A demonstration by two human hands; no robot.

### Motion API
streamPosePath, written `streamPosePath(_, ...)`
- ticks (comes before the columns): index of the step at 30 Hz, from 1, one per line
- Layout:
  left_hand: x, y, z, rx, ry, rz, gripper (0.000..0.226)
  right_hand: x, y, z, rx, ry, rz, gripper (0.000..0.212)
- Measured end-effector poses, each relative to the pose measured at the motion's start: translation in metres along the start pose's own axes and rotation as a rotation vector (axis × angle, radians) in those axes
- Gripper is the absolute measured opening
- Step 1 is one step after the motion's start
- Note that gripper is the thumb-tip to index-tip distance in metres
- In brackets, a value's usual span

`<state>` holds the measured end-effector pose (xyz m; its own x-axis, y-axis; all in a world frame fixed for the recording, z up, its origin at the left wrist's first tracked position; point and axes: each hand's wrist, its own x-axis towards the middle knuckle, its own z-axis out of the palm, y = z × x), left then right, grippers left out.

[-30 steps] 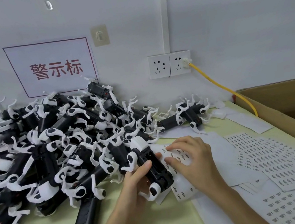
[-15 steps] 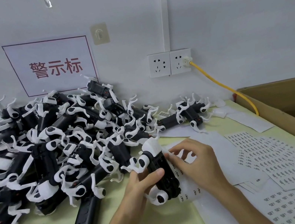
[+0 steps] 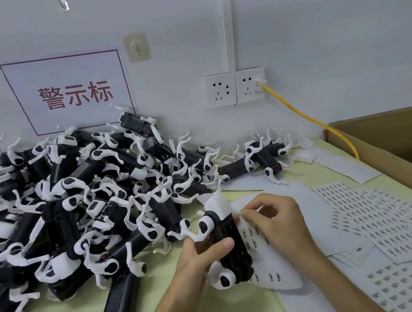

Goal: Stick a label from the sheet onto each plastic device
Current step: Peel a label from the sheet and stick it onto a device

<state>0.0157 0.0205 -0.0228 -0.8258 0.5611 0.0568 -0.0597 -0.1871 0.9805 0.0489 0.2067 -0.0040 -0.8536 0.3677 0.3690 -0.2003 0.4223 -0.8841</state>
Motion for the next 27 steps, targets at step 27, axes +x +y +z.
streamPosePath(27, -0.006, 0.019, 0.004, -0.385, -0.131, -0.028, 0.055, -0.004, 0.003, 0.003, -0.106, 0.165, -0.306, 0.01)
